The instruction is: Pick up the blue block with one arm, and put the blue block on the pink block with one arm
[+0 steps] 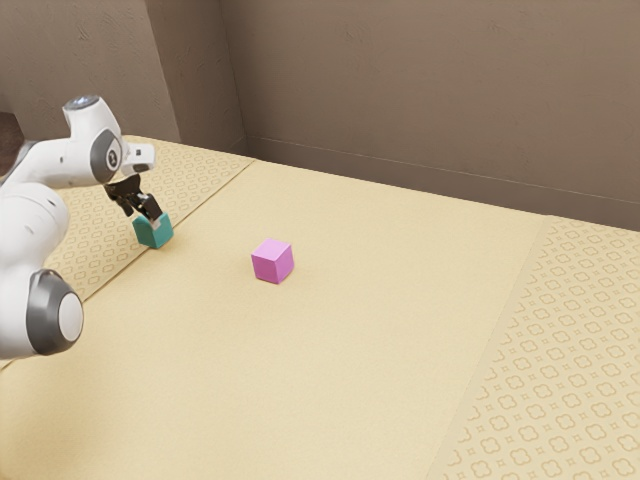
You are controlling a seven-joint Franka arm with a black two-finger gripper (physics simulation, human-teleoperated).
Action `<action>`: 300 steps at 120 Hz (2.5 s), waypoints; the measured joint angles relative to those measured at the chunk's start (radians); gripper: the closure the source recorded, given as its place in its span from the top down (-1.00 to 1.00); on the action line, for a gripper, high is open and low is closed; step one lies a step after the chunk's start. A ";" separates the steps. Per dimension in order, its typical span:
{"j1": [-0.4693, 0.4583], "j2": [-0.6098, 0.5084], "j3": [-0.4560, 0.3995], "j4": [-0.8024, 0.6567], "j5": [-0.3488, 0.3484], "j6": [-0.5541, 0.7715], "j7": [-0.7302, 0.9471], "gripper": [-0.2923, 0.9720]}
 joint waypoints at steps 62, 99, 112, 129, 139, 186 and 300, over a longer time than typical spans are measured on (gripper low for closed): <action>0.007 0.026 -0.006 -0.002 -0.006 0.053 -0.009 0.54; 0.008 0.030 -0.016 -0.003 -0.014 0.074 -0.011 0.54; 0.008 0.030 -0.019 -0.003 -0.014 0.078 -0.012 0.53; 0.008 0.029 -0.020 -0.004 -0.019 0.080 -0.012 0.41; 0.008 0.027 -0.020 -0.007 -0.021 0.080 -0.013 0.33; 0.009 -0.017 -0.019 -0.092 -0.021 0.087 -0.016 0.14; -0.035 -0.765 -0.257 -1.044 0.040 0.352 -0.157 0.05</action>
